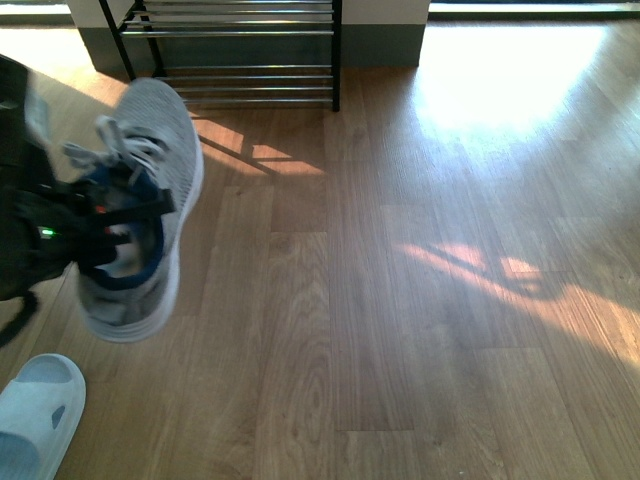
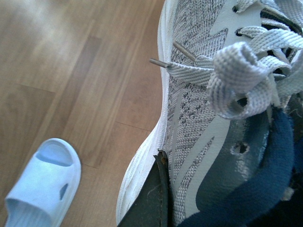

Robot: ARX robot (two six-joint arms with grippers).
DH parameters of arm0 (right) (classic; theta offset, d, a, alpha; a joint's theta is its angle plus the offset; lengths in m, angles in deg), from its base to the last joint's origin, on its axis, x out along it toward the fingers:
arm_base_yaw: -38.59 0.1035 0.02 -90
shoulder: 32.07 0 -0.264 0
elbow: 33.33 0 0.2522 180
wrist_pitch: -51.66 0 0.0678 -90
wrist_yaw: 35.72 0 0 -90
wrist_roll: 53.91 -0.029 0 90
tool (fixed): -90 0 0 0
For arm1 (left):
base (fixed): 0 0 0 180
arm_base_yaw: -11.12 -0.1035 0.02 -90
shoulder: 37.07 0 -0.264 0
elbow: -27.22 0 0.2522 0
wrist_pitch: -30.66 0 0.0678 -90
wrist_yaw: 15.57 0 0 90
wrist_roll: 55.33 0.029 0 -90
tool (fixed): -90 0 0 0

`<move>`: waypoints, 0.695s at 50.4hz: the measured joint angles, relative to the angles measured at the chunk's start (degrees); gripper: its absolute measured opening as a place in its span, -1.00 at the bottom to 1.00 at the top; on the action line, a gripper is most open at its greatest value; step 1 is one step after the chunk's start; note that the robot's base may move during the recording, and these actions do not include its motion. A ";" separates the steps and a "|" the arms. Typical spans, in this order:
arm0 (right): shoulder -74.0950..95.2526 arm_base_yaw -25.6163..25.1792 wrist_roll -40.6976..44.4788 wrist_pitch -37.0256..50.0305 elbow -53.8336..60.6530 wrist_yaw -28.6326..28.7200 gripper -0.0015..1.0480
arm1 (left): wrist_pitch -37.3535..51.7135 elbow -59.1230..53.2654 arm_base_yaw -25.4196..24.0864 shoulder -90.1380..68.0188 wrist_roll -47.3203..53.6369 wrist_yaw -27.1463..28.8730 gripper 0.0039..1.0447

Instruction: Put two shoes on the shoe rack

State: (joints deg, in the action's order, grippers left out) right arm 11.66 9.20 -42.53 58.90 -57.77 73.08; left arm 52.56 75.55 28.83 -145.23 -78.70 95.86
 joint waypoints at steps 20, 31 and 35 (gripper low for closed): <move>0.00 0.00 -0.02 0.00 0.00 0.02 -0.97 | -15.54 -16.94 1.09 47.78 7.89 10.12 -0.98; 0.00 0.00 0.00 0.00 0.00 0.00 -0.97 | -15.54 -16.96 1.33 48.06 8.35 9.77 -0.98; 0.00 0.00 -0.02 0.00 0.00 -0.13 -0.97 | -15.58 -16.98 1.33 48.06 8.68 9.81 -0.98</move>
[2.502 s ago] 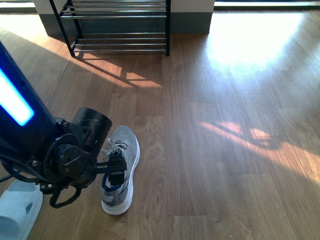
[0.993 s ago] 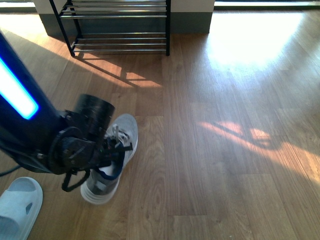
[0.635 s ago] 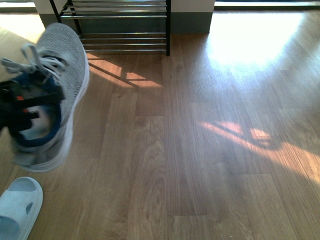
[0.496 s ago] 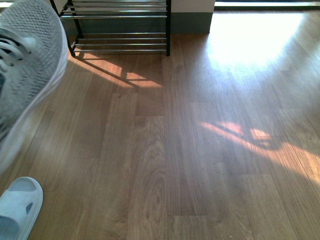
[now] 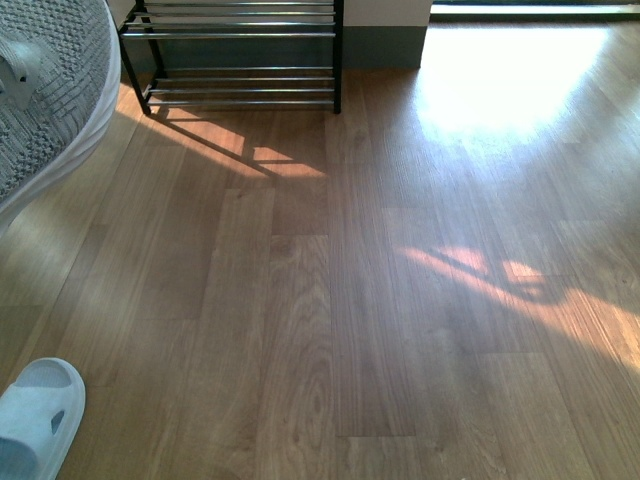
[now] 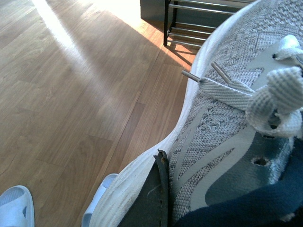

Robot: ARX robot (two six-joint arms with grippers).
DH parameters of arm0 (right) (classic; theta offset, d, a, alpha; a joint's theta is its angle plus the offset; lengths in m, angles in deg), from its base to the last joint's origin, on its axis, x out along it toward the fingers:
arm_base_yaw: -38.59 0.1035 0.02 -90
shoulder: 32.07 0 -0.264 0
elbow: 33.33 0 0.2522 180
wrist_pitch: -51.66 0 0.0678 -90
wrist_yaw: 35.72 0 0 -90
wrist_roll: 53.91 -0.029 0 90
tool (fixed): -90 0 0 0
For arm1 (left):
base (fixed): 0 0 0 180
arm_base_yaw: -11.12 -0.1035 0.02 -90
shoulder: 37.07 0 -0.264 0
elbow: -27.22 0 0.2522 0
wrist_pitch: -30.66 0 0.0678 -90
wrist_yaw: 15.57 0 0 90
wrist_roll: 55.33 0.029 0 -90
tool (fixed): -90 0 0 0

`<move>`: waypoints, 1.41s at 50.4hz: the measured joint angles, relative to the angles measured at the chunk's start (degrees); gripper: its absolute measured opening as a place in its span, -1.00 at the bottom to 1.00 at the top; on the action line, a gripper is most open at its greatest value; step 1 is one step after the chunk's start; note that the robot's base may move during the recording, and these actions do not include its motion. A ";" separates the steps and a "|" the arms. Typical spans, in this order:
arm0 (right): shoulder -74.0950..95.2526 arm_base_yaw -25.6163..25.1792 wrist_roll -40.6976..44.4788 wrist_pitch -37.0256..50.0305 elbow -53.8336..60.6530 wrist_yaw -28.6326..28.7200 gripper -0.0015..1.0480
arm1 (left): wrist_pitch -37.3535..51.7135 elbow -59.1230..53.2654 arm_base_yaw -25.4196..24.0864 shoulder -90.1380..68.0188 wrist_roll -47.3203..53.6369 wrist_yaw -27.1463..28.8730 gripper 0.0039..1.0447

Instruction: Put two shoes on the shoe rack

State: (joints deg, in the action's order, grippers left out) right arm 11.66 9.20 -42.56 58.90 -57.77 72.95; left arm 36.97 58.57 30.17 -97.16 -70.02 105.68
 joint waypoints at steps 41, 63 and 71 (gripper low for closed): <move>-0.02 0.00 0.02 0.00 0.00 0.02 -0.97 | -0.13 -0.02 0.02 0.00 0.09 0.02 -0.98; -0.02 0.02 0.02 0.00 0.00 0.04 -0.97 | -0.13 -0.02 0.02 -0.02 0.09 -0.04 -0.98; -0.02 0.00 0.02 0.00 0.00 -0.02 -0.97 | -0.13 -0.02 0.02 -0.02 0.09 -0.13 -0.98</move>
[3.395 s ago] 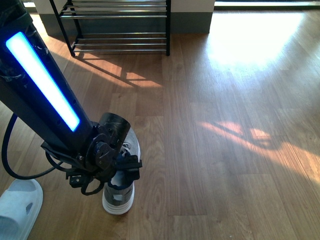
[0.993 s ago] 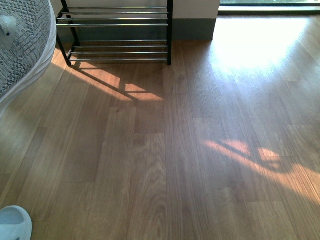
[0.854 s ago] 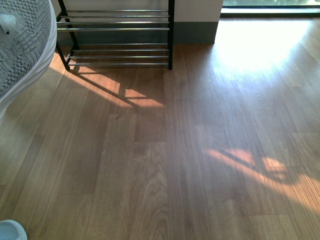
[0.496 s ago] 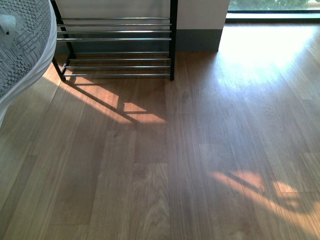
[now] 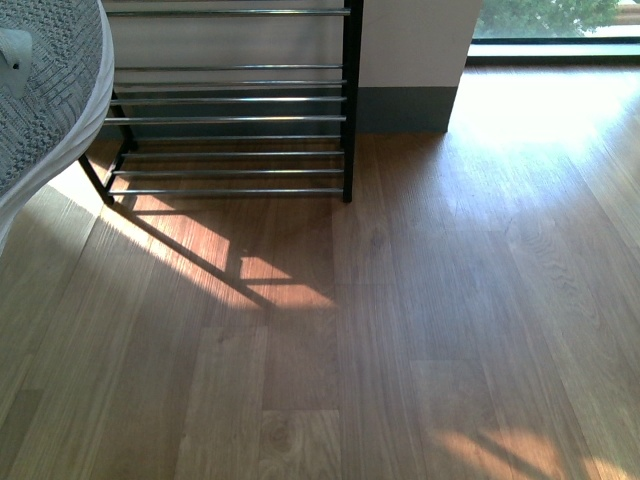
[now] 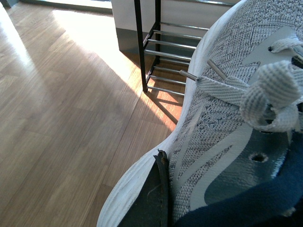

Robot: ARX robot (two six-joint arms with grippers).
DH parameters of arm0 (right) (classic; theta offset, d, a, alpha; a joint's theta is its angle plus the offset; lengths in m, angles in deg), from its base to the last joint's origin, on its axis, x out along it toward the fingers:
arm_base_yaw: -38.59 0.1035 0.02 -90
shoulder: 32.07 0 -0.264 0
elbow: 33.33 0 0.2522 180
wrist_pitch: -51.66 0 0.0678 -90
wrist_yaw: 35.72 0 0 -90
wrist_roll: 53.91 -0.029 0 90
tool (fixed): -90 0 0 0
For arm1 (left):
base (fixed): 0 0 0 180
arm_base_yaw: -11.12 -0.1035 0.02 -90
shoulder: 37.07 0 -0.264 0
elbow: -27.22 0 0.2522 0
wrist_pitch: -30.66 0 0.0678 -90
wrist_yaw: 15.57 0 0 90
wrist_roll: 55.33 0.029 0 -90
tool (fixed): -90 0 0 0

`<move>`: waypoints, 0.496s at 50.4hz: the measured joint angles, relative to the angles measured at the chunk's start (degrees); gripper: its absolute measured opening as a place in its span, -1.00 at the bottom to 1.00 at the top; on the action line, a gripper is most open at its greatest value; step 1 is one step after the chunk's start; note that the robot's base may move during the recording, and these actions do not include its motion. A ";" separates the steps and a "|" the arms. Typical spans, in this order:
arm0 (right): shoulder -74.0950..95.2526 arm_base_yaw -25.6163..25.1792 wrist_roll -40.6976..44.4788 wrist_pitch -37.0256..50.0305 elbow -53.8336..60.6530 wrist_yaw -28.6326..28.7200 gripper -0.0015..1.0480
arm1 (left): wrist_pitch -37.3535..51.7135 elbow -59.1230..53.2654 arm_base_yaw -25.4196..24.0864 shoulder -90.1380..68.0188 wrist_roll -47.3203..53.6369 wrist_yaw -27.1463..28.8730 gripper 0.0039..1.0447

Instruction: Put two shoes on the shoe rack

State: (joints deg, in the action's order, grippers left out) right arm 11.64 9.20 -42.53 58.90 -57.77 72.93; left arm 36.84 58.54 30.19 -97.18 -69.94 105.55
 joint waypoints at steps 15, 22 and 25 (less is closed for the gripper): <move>0.04 0.00 0.00 0.00 0.04 -0.28 -0.97 | 0.00 0.00 0.20 0.00 0.00 -0.52 -0.98; -0.15 0.02 -0.02 0.02 0.04 0.22 -0.97 | -0.04 -0.02 0.02 0.02 0.02 0.31 -0.98; 0.00 0.02 0.00 0.00 0.07 0.28 -0.97 | -0.04 -0.02 0.00 0.02 0.02 0.57 -0.98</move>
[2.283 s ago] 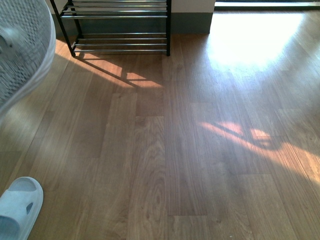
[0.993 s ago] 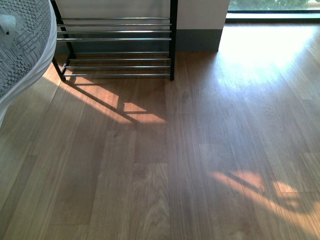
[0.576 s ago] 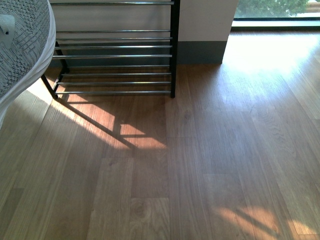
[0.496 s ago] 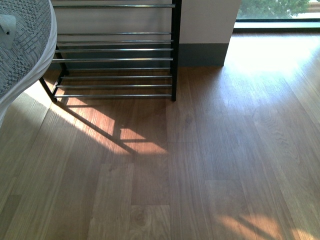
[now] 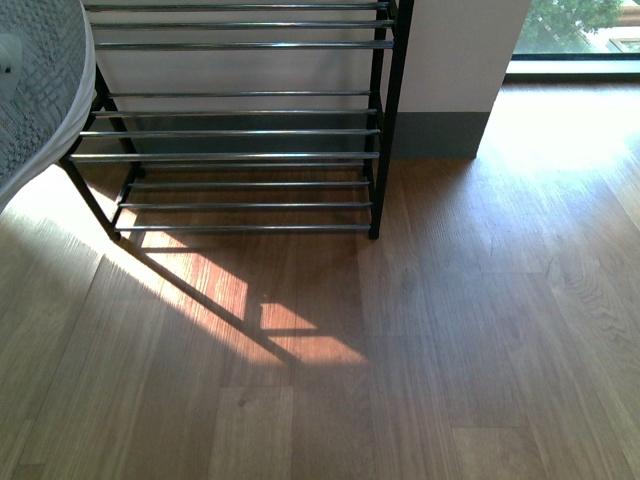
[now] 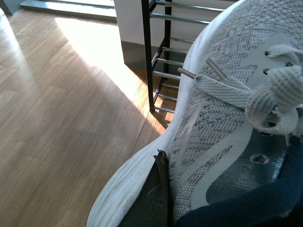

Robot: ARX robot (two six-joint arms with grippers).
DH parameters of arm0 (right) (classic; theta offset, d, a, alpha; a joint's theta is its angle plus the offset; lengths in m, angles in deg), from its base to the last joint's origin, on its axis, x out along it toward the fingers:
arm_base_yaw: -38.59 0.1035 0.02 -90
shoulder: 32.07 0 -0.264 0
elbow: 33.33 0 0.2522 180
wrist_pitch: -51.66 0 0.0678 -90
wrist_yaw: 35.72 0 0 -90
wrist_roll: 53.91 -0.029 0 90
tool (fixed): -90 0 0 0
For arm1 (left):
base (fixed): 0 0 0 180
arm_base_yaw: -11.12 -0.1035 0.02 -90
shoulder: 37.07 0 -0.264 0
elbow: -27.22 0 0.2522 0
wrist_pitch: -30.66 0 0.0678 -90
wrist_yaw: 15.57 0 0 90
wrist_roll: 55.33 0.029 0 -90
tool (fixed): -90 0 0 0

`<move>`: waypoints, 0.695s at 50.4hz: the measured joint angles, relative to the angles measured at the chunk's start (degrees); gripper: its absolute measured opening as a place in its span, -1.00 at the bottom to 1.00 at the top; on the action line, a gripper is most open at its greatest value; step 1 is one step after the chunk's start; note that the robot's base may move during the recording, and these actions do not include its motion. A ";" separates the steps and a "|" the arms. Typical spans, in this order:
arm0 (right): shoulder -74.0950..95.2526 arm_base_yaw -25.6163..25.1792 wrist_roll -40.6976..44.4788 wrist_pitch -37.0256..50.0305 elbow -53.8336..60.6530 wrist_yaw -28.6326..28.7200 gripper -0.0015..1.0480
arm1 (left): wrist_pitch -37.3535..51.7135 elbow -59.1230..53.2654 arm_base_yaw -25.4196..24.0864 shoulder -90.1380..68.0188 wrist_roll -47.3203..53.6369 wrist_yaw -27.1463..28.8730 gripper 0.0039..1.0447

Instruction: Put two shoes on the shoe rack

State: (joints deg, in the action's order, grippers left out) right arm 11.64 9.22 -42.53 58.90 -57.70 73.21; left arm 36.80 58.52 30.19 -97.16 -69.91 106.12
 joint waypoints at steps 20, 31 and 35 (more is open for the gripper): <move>-0.11 -0.02 0.00 0.00 0.00 -0.79 -0.97 | 0.00 0.00 0.17 -0.02 0.00 -0.90 -0.98; -0.11 -0.02 -0.02 0.00 0.00 -0.07 -0.97 | -0.02 0.00 0.09 -0.02 0.00 -0.46 -0.98; 0.00 0.04 0.00 0.00 0.00 0.20 -0.97 | -0.02 0.00 0.00 -0.02 -0.02 -0.50 -0.98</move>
State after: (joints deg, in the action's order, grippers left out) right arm 11.64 9.27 -42.53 58.90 -57.70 73.41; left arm 36.78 58.52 30.19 -97.18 -69.94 105.61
